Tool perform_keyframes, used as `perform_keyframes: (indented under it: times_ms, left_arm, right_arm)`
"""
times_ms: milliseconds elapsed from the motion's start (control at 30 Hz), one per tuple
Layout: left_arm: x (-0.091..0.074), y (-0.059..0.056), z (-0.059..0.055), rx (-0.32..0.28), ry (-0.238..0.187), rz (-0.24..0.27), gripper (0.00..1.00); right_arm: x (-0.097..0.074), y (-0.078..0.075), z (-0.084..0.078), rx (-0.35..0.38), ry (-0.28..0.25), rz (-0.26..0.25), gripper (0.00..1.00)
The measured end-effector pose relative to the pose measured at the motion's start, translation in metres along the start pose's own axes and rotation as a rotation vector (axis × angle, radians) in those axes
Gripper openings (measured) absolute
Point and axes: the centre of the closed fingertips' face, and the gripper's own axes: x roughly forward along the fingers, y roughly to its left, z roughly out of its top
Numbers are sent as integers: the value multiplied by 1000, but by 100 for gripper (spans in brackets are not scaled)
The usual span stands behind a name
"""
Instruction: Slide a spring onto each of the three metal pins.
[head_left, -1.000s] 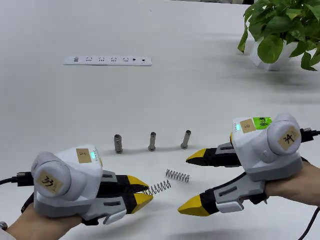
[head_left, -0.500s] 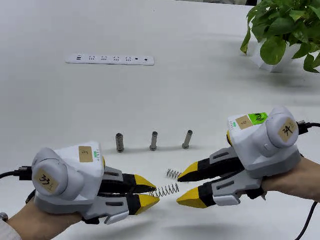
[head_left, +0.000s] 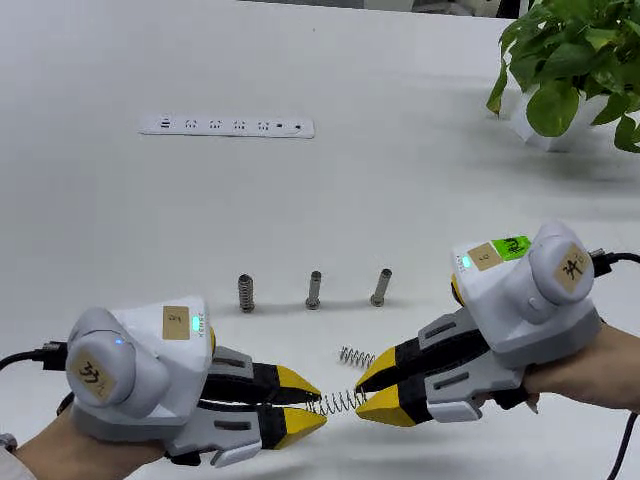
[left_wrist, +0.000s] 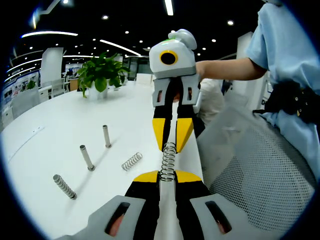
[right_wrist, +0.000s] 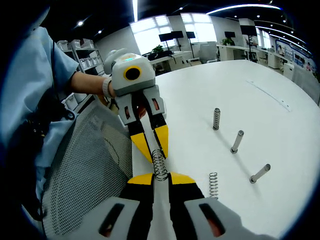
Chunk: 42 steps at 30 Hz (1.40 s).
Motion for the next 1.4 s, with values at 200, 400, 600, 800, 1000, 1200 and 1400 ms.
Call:
perform_keyframes:
  times_ms: [200,400,600,800,1000,1200,1400]
  left_arm:
    - [3,-1,1,0,16,5,9]
    - [6,-2,0,4,30,1,9]
    - [12,-3,-1,7,51,-1,9]
    - [17,-2,1,-3,50,1,9]
    - [18,-1,3,-7,40,7,9]
    - [20,-4,5,2,33,0,9]
    - [22,-7,9,8,20,-5,9]
  right_arm:
    - [-2,1,5,-23,21,-18,12]
    - [-4,4,9,-60,43,-28,12]
    - [-5,6,17,-92,53,-40,12]
    - [-5,6,24,-126,61,-54,12]
    - [-6,7,26,-141,65,-59,12]
    - [-7,12,25,-146,85,-40,23]
    - [-7,15,17,-174,171,0,22]
